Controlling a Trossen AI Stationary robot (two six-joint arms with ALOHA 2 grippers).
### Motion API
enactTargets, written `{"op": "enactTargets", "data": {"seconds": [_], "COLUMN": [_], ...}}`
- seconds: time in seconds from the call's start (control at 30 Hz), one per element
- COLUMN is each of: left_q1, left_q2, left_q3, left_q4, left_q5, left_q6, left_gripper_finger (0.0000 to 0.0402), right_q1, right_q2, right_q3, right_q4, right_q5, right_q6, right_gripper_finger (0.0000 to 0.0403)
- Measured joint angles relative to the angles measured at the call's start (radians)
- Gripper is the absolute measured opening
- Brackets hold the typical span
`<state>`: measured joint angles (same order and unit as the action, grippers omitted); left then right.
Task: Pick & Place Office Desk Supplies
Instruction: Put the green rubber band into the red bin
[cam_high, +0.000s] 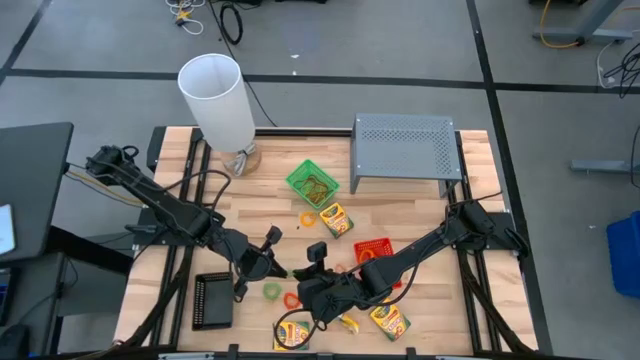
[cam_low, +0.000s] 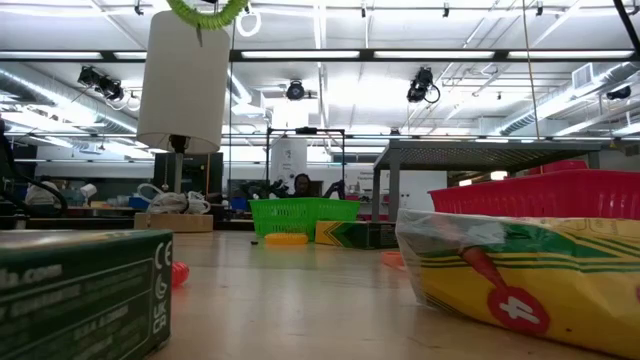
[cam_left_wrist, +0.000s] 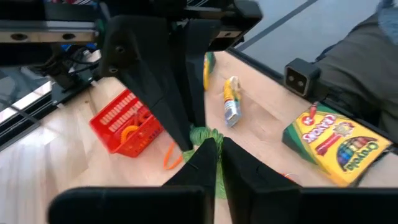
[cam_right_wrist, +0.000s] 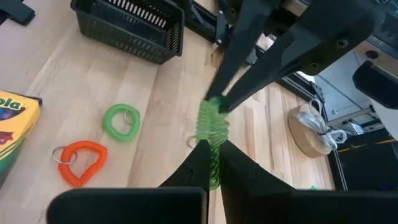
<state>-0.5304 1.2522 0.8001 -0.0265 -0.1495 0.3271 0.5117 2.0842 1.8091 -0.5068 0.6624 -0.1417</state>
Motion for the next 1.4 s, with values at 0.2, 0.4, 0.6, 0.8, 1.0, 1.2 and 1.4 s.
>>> {"op": "enactTargets", "data": {"seconds": [0.2, 0.4, 0.6, 0.8, 1.0, 1.2, 1.4], "left_q1": [-0.002, -0.021, -0.061, -0.092, -0.105, -0.104, -0.105], "left_q2": [0.0, -0.003, -0.057, -0.138, -0.155, -0.151, -0.151], "left_q3": [0.0, 0.0, 0.0, 0.0, 0.0, 0.0, 0.0], "left_q4": [0.02, 0.058, 0.059, 0.06, 0.055, 0.053, 0.052], "left_q5": [0.032, 0.019, -0.116, -0.13, -0.139, -0.139, -0.139], "left_q6": [-0.008, 0.02, 0.039, 0.029, 0.033, 0.039, 0.038], "left_gripper_finger": [0.0109, 0.0216, 0.0298, 0.0309, 0.0308, 0.0308, 0.0308], "right_q1": [0.0, 0.002, 0.002, 0.003, 0.016, 0.024, 0.024], "right_q2": [0.0, 0.001, 0.001, 0.001, 0.001, 0.001, 0.001], "right_q3": [0.0, 0.0, 0.0, 0.0, 0.0, 0.0, 0.0], "right_q4": [-0.002, -0.013, -0.182, -0.52, -0.856, -1.027, -0.989], "right_q5": [-0.001, -0.001, -0.001, -0.022, -0.139, -0.308, -0.412], "right_q6": [0.0, 0.008, 0.137, 0.389, 0.644, 0.782, 0.792], "right_gripper_finger": [0.0012, 0.0011, 0.0011, 0.001, 0.001, 0.001, 0.0018]}}
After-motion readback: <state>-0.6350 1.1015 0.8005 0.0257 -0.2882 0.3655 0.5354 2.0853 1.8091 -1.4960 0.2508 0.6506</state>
